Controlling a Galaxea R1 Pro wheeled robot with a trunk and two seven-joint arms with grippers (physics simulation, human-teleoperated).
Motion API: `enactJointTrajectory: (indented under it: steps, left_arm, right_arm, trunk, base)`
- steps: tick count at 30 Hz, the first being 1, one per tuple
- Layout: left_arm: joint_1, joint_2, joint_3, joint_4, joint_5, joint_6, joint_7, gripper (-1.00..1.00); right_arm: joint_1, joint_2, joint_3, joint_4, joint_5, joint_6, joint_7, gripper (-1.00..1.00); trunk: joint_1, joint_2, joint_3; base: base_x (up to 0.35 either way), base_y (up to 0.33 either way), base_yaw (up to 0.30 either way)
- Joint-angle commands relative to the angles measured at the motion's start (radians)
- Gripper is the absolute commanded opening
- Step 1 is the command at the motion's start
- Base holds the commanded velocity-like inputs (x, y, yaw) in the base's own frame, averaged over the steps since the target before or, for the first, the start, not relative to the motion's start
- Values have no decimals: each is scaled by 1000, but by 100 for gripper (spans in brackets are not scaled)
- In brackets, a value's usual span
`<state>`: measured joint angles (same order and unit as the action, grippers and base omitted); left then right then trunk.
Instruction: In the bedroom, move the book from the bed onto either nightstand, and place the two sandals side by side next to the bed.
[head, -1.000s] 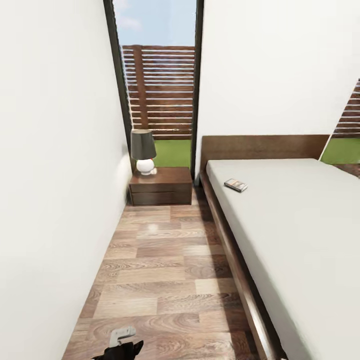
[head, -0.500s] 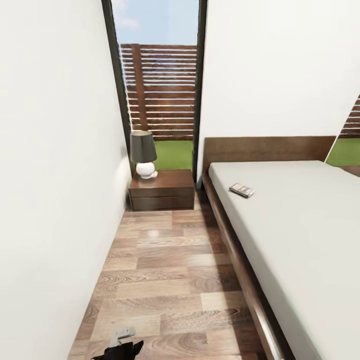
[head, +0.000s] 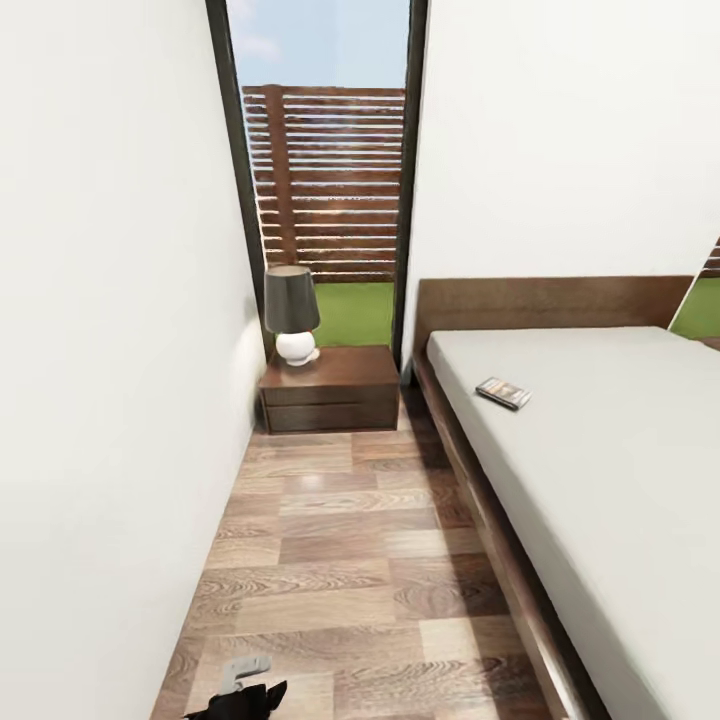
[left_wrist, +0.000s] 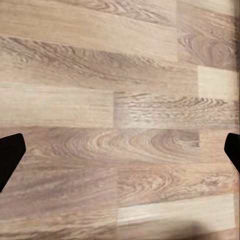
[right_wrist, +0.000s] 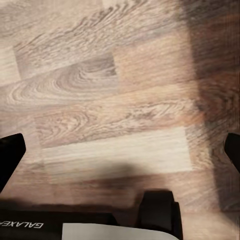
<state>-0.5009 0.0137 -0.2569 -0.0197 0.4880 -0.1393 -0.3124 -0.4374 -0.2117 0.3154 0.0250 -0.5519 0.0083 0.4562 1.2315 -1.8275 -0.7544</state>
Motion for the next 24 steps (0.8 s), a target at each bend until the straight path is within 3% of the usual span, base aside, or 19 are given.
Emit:
enactJointTrajectory:
  steps: [1,24]
  left_arm:
    - [-1,0,-8,1,9,-3,-4,100]
    - [-1,0,-7,1,9,-3,-4,100]
  right_arm:
    - [-1,0,7,3,-11,1,6,100]
    - [-1,0,7,3,-12,1,6,100]
  trunk:
    - [0,0,-1]
    - [0,0,-1]
  base:
    - [321,24,0]
    - [331,2,0]
